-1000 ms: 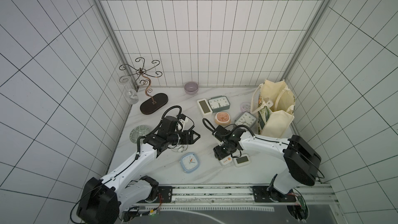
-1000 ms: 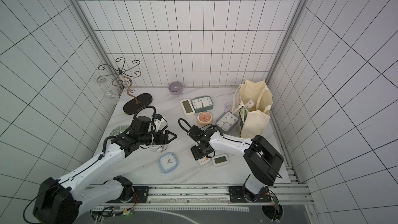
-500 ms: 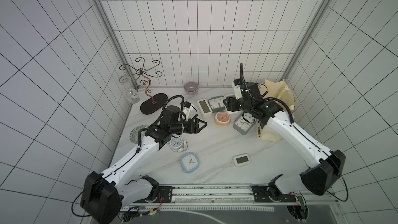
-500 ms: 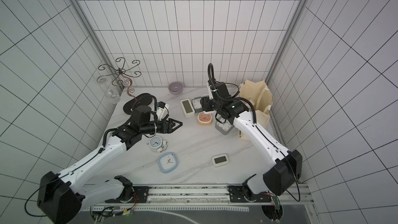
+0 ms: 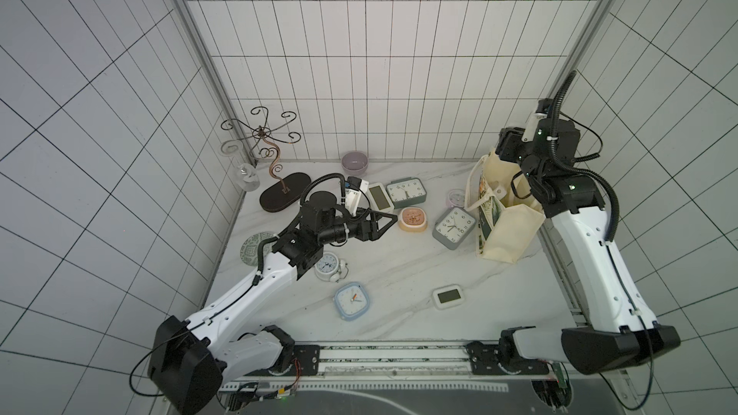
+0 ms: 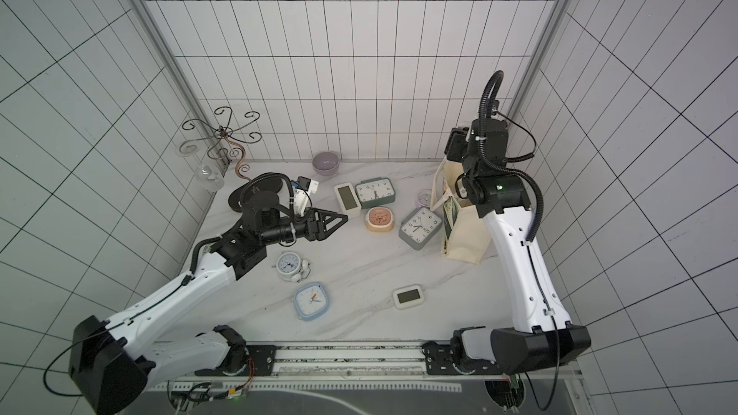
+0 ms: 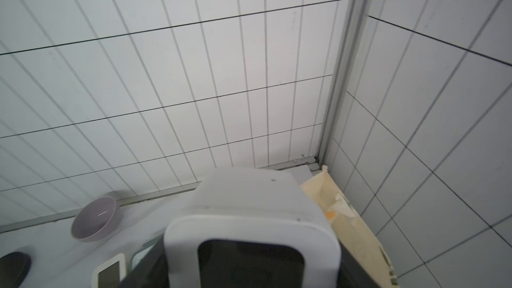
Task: Put the alarm clock into the canvas bag
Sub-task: Place the alarm at the canvas bag.
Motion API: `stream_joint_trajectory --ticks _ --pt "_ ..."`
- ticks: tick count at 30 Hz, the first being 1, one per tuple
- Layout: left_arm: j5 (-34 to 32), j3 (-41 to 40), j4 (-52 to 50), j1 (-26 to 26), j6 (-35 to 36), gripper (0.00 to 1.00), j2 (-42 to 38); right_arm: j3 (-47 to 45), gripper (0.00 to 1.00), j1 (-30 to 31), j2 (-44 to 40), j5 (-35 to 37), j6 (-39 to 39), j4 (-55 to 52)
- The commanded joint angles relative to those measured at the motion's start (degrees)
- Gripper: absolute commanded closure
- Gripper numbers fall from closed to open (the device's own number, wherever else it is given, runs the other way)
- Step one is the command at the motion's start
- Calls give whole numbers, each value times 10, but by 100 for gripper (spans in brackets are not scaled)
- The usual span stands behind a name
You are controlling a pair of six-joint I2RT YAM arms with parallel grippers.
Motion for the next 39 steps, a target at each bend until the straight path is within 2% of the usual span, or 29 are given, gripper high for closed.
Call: stream_joint_trajectory --ticks 1,5,9,18,30,35,38,39 --pt "24 -6 84 -1 -26 22 6 22 40 -61 19 -58 6 -1" --pt "13 -12 96 -1 -23 22 5 2 40 -104 55 -124 9 -9" --pt "10 -17 92 -1 -19 22 11 3 41 -109 110 -157 -5 -34" --pt "-13 -19 62 2 10 22 18 -40 41 -109 183 -146 -21 -43" --pt "0 -30 53 36 -8 23 43 -134 36 -120 224 -152 -53 -12" --pt "1 -29 53 38 -9 23 51 -137 27 -119 228 -161 -60 -12" --pt "-1 -29 52 40 -10 23 53 -149 15 -119 211 -162 -58 0" --pt "-1 -29 51 41 -10 23 52 -150 7 -118 203 -162 -57 3"
